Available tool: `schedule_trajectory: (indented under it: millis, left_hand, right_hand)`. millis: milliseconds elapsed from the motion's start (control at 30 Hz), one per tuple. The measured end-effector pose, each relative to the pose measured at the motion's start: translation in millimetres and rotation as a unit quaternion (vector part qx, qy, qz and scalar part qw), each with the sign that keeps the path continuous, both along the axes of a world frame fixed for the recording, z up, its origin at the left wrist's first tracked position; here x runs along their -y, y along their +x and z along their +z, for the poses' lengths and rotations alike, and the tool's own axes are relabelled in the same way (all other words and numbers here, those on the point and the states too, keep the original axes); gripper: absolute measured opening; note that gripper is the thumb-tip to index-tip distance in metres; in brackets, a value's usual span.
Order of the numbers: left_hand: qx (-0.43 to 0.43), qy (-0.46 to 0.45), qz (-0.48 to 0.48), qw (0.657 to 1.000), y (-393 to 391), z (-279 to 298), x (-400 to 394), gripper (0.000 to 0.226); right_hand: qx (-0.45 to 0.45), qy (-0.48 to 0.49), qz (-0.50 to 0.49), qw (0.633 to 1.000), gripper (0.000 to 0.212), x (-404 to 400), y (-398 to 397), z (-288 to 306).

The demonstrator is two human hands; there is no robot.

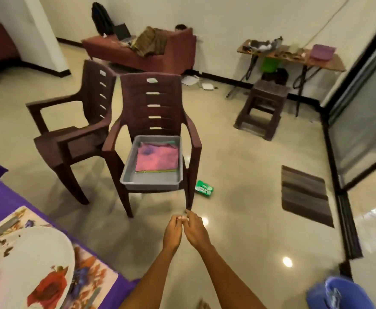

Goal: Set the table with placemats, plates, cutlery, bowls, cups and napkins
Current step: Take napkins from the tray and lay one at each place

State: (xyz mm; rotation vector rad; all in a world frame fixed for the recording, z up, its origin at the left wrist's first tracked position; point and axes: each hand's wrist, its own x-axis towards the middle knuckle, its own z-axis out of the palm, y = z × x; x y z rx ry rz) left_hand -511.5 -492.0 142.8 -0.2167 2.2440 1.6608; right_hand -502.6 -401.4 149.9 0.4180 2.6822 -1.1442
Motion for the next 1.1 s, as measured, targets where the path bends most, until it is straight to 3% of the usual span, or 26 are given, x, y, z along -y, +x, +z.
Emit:
schedule_trajectory:
  millis: [400, 800, 1000, 1100]
  left_hand:
    - [0.013, 0.020, 0.196, 0.980, -164.3, -14.0, -44.9, 0.018]
    - [0.074, 0.038, 0.293, 0.953, -380.9, -48.9, -46.9, 0.013]
    - [0.109, 0.023, 0.376, 0.920, -440.2, -67.7, -53.9, 0.015]
    - [0.132, 0.007, 0.453, 0.882, -461.6, -101.8, -55.3, 0.019]
  right_hand:
    - [0.001, -0.079, 0.121, 0.990, 0.032, -29.2, -185.7, -24.7]
    - [0.074, -0.004, 0.274, 0.959, 0.030, -40.5, -404.9, -51.1]
    - [0.094, 0.008, 0.303, 0.948, 0.043, -56.4, -498.5, -65.7]
    - [0.094, 0.018, 0.279, 0.955, 0.027, -70.2, -550.1, -94.9]
